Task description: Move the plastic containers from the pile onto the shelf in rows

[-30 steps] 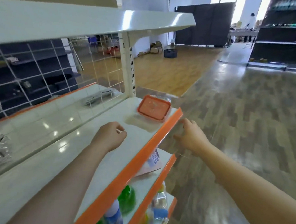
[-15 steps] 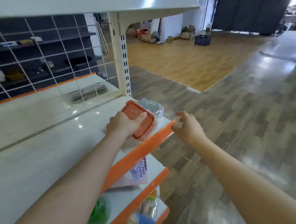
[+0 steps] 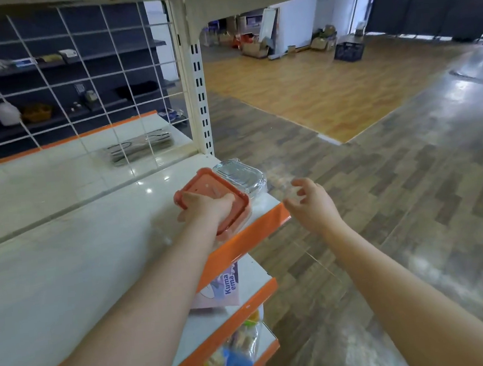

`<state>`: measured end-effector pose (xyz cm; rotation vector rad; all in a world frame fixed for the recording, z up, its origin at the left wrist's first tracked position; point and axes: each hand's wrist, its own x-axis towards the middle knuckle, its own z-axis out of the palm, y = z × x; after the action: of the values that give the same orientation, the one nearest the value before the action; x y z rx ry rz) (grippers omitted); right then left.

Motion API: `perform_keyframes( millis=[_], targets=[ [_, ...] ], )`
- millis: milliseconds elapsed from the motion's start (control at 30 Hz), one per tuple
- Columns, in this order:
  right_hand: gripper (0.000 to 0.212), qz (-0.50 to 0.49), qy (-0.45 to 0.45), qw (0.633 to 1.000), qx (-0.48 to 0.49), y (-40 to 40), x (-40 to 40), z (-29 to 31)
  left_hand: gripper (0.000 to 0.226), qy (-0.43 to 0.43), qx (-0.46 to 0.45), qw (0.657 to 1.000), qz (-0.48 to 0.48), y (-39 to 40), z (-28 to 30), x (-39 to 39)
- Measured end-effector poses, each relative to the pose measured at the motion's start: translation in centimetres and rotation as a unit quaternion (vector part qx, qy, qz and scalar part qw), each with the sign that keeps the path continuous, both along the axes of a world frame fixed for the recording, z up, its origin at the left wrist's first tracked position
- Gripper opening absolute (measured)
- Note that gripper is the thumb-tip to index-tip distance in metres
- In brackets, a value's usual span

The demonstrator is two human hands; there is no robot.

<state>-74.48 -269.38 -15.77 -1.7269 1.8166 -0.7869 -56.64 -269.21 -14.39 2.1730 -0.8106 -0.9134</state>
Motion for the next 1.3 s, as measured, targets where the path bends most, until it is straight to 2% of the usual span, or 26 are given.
perform_keyframes(
  millis=[100, 200, 400, 567, 833, 1000, 1067, 1167, 1233, 1300],
  targets=[
    [0.049, 0.018, -0.009, 1.0, 0.005, -0.4, 0.5, -0.4, 0.114, 0.023, 0.003, 0.999, 0.031, -0.3, -0.2, 0.4],
    [0.05, 0.028, -0.019, 0.999, 0.002, -0.8, 1.0, -0.6, 0.125, 0.006, 0.006, 0.999, 0.043, -1.2, 0.3, 0.3],
    [0.049, 0.034, -0.034, 0.999, -0.01, -1.6, 1.4, -0.9, 0.136, -0.144, 0.064, 0.986, -0.049, -1.8, 1.2, -0.4],
    [0.048, 0.033, -0.031, 0.999, -0.018, -2.9, 1.6, -0.8, 0.142, -0.15, 0.096, 0.981, -0.084, -1.3, -0.1, 0.9],
    [0.06, 0.098, 0.002, 0.995, -0.023, -4.7, 4.9, -0.7, 0.131, -0.161, 0.11, 0.978, -0.071, -0.1, -0.4, 6.2],
    [0.078, 0.115, 0.043, 0.992, 0.017, -5.3, 6.8, -0.8, 0.092, -0.163, 0.04, 0.986, -0.019, 0.7, -0.2, 8.7],
    [0.081, 0.109, 0.053, 0.992, 0.024, -5.4, 7.0, -0.8, 0.083, -0.193, 0.009, 0.981, -0.017, 0.8, -0.1, 8.6],
    [0.082, 0.085, 0.045, 0.995, 0.032, -5.7, 7.1, -1.0, 0.092, -0.228, 0.011, 0.972, -0.049, 0.5, 0.1, 7.3],
    [0.079, 0.078, 0.04, 0.995, 0.039, -5.9, 7.3, -1.1, 0.109, -0.238, 0.066, 0.966, -0.075, 0.1, 0.0, 6.4],
    [0.08, 0.076, 0.043, 0.995, 0.042, -6.0, 7.3, -1.2, 0.115, -0.251, 0.111, 0.958, -0.079, -0.1, -0.2, 6.0]
  ],
)
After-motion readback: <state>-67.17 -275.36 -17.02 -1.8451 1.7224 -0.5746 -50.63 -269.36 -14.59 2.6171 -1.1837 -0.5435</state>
